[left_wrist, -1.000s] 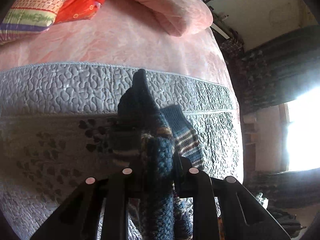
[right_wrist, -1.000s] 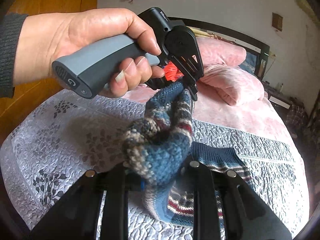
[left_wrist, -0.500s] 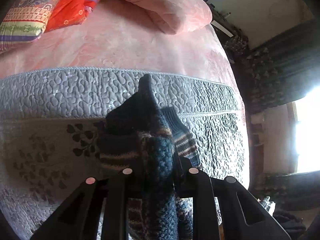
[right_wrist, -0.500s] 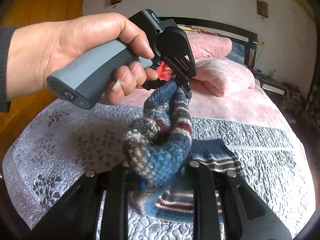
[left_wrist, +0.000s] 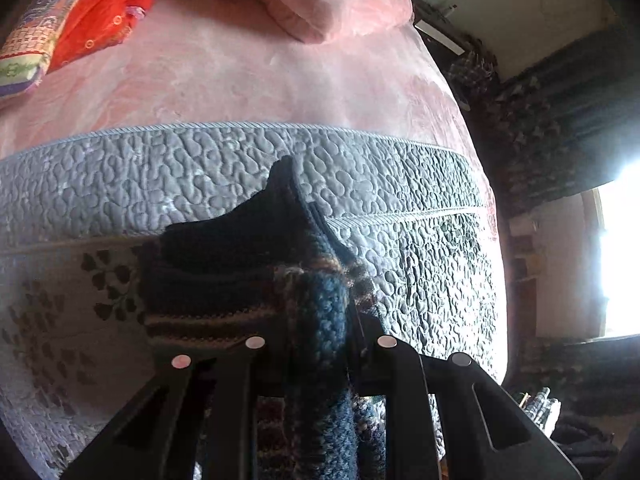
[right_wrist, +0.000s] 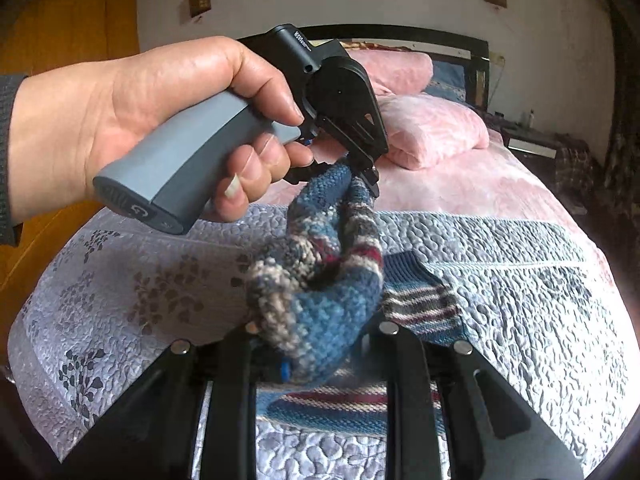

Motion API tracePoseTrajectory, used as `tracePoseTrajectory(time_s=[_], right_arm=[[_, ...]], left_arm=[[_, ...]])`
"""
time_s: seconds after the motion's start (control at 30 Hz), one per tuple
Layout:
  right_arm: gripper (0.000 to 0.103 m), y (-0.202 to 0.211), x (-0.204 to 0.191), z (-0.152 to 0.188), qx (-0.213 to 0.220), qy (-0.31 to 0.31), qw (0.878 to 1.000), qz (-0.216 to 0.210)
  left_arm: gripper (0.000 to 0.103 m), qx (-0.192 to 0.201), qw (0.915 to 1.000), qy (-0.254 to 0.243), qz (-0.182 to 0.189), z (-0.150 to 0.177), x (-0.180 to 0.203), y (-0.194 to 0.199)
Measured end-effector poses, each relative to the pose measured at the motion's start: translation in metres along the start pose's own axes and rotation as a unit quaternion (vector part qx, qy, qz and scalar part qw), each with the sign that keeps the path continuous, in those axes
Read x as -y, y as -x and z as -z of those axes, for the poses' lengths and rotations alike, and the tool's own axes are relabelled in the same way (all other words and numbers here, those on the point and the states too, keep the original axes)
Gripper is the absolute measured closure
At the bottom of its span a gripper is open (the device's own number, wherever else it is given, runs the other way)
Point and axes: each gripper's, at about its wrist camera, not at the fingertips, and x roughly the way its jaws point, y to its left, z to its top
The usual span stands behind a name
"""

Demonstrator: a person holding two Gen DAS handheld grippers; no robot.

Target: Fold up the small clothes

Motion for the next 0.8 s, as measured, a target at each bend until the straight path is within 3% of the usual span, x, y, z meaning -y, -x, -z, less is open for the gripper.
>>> tracePoseTrajectory(time_s=[0.3, 0.8], right_arm=[[0.083, -0.011, 0.041, 0.023, -0.003, -0.034, 0.999, -0.013], [0.083, -0.039, 0.104, 0.074, -0.023, -0.113, 0.993, -0.026]], left_arm=[[0.083, -0.008, 0.9997, -0.015, -0.018, 0.001, 0.022, -0.041], [0.083, 0.007, 0.9945, -0.051, -0.092, 0.011, 0.057, -0.115]])
